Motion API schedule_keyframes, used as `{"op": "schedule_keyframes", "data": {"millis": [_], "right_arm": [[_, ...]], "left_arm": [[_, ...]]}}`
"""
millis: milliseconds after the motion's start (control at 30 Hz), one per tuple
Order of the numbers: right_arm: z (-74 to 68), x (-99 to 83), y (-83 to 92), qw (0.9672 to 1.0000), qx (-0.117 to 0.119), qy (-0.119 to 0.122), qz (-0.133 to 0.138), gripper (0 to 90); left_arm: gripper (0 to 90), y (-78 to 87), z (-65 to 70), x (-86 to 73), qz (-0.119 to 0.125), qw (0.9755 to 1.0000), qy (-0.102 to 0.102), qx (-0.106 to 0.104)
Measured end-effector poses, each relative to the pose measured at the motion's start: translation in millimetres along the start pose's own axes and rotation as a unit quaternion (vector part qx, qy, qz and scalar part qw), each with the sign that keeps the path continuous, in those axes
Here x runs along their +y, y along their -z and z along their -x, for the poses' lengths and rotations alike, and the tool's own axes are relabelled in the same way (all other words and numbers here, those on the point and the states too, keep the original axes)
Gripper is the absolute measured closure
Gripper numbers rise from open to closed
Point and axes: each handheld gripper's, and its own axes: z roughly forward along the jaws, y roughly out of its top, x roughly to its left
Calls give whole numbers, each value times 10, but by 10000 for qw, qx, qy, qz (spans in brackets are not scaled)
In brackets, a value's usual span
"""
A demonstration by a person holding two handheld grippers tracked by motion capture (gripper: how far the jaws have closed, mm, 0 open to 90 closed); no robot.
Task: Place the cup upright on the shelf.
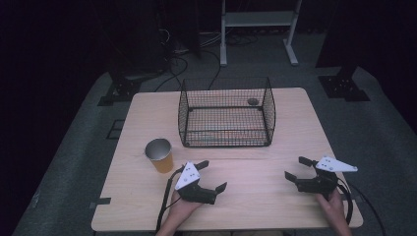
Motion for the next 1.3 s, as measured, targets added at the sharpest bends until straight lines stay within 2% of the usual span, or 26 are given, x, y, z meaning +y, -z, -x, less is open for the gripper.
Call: {"op": "schedule_keyframes", "data": {"millis": [267, 467, 567, 767, 900, 1100, 1167, 1300], "right_arm": [[4, -1, 2, 10000, -7, -17, 11, 129], [2, 1, -4, 10000, -22, -18, -9, 129], [4, 1, -3, 10000, -32, -34, -5, 130], [2, 1, -5, 10000, -29, -11, -8, 130], [4, 2, -5, 10000, -21, -17, -7, 129], [-1, 2, -5, 10000, -32, 7, -9, 129], [-1, 2, -5, 10000, -39, 6, -12, 129], [2, 2, -5, 10000, -41, -15, -9, 130]], "left_arm": [[30, 8, -7, 22, -10, 10000, -26, 2], [12, 52, -17, 51, 8, 9999, -22, 139], [12, 81, -33, 58, 12, 9999, 26, 141], [11, 138, -57, 89, 109, 9997, -12, 196], [0, 171, -91, 114, 168, 9997, 74, 144], [0, 213, -103, 154, 238, 9996, 29, 147], [0, 232, -103, 176, 282, 9995, 58, 91], [0, 276, -85, 234, 338, 9993, -79, 101]]}}
